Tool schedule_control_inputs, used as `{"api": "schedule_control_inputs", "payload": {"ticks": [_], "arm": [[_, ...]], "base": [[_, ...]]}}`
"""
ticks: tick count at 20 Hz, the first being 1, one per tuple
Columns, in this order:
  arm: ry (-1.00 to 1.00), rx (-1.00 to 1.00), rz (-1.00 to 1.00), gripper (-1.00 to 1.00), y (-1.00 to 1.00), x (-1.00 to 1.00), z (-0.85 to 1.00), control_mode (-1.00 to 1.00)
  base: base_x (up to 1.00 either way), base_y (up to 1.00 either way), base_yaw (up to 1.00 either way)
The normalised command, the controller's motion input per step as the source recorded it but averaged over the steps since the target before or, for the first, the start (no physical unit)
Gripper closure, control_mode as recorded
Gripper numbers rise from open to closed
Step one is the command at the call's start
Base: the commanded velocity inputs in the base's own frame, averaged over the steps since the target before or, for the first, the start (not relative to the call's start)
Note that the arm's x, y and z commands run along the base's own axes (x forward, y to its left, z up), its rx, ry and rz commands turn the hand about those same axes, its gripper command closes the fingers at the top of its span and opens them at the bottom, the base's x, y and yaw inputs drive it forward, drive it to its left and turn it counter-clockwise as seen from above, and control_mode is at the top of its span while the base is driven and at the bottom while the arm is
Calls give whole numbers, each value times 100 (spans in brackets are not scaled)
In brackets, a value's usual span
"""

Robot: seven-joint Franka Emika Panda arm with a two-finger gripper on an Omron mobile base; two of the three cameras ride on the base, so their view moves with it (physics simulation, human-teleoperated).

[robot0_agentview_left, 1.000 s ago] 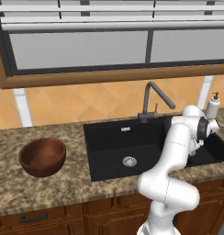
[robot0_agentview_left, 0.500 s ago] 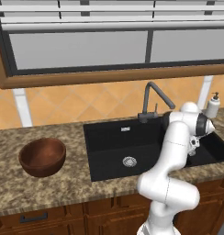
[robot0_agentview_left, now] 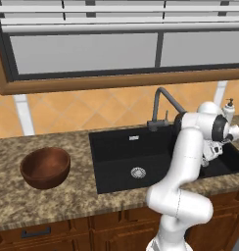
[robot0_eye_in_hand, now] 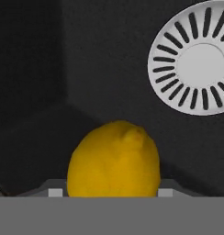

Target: Pick the lemon from the sink and place it in the bowl. Then pick the bowl and place it in the microwave. Then close the microwave door and press the start button.

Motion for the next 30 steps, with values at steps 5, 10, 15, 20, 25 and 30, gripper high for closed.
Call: {"api": "schedule_control_inputs", "payload": {"ticks": [5, 10, 15, 20, 25, 30], "arm": [[-31, -20, 14, 100, 5, -93, 100, -100], [-19, -28, 2, 100, 71, -86, 100, -100], [-5, -27, 5, 100, 100, -60, 99, -100], [0, -26, 13, 100, 100, -41, 86, -100], [0, -26, 13, 100, 100, -53, 70, -100], [0, -28, 11, 100, 100, -71, 56, -100]], "base": [[0, 0, 0], [0, 0, 0], [0, 0, 0], [0, 0, 0], [0, 0, 0], [0, 0, 0]]}}
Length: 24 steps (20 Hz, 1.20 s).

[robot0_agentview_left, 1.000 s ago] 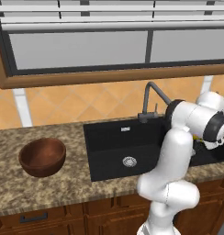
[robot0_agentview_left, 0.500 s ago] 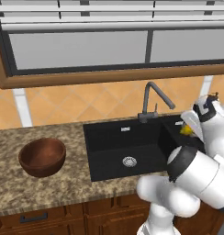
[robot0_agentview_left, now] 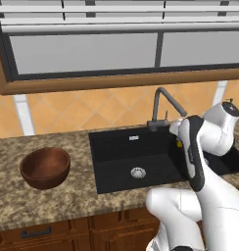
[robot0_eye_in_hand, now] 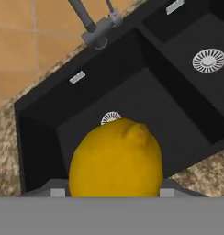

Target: Pick the lemon from the sink and place it in the bowl. Then pick the bowl and place it in the microwave. Then close the microwave door and press the start button.

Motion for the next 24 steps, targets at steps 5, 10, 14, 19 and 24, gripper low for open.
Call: {"api": "schedule_control_inputs", "payload": {"ticks": [5, 10, 14, 19, 24], "arm": [[0, -27, 8, 100, 100, -16, 79, -100], [6, -18, 16, 100, 100, 31, 84, -100], [25, -1, 37, 100, 100, 56, 48, -100], [18, -1, 50, 100, 100, 18, 16, -100], [9, -19, 36, 100, 100, -19, 0, -100]], "base": [[0, 0, 0], [0, 0, 0], [0, 0, 0], [0, 0, 0], [0, 0, 0]]}}
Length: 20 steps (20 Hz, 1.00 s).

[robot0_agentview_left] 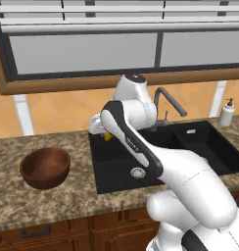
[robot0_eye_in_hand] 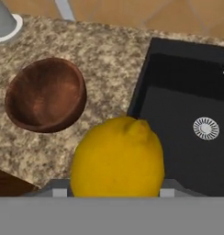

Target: Pick the lemon from the sink and place it in the bowl. Then pick the bowl and place it in the microwave. Then close the microwave door and press the start button.

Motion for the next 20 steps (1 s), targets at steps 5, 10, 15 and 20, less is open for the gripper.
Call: {"api": "schedule_control_inputs", "payload": {"ticks": [5, 10, 15, 20], "arm": [[13, -28, 14, 100, 100, 0, -12, -100], [3, -12, 10, 100, 93, 0, -18, -100], [16, -5, 15, 100, 72, 37, -79, -100], [9, -4, 9, 100, 21, 27, -64, -100]], "base": [[0, 0, 0], [0, 0, 0], [0, 0, 0], [0, 0, 0]]}}
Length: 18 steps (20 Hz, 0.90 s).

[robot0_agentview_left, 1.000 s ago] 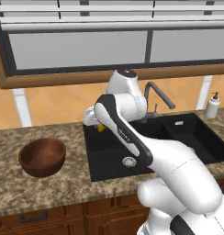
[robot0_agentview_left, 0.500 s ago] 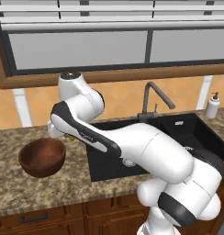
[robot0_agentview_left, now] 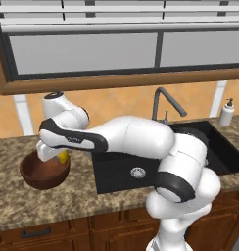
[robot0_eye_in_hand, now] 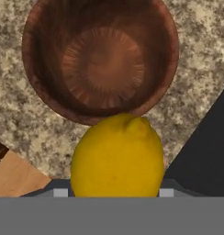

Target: Pick the lemon from the sink and place it in the bowl. Then pick the bowl and place it in the microwave. Then close the microwave door and press the start button.

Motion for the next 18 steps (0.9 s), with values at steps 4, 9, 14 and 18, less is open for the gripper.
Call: {"api": "schedule_control_inputs", "payload": {"ticks": [4, 9, 14, 18], "arm": [[0, -5, 7, 100, 23, 22, -47, -100], [0, -4, 3, 100, 24, 49, -38, -100], [-1, 0, 2, 100, 25, 49, -37, -100], [-2, 0, 0, -100, 33, 12, -22, -100]], "base": [[0, 0, 0], [0, 0, 0], [0, 0, 0], [0, 0, 0]]}}
